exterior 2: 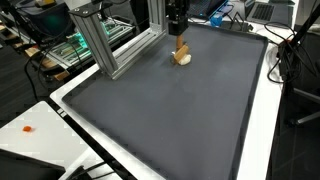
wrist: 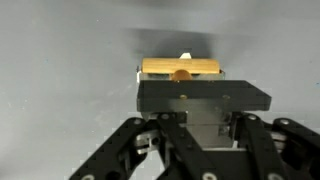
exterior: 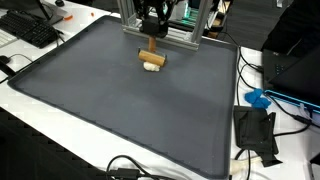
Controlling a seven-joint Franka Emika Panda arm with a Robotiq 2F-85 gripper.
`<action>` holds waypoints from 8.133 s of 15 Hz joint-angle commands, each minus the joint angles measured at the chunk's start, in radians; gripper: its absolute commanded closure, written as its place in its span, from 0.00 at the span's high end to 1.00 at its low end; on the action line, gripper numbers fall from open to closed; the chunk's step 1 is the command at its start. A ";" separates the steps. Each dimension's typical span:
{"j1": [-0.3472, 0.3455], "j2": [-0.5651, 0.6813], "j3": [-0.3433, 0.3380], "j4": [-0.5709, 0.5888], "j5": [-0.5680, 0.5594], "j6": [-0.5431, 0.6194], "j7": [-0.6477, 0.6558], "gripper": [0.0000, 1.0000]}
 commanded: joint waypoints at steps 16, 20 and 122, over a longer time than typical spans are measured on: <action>-0.005 0.042 -0.010 0.008 0.004 0.119 0.300 0.23; -0.005 0.044 -0.014 0.045 -0.011 0.082 0.387 0.23; 0.058 0.101 0.034 0.022 0.105 0.141 -0.645 0.23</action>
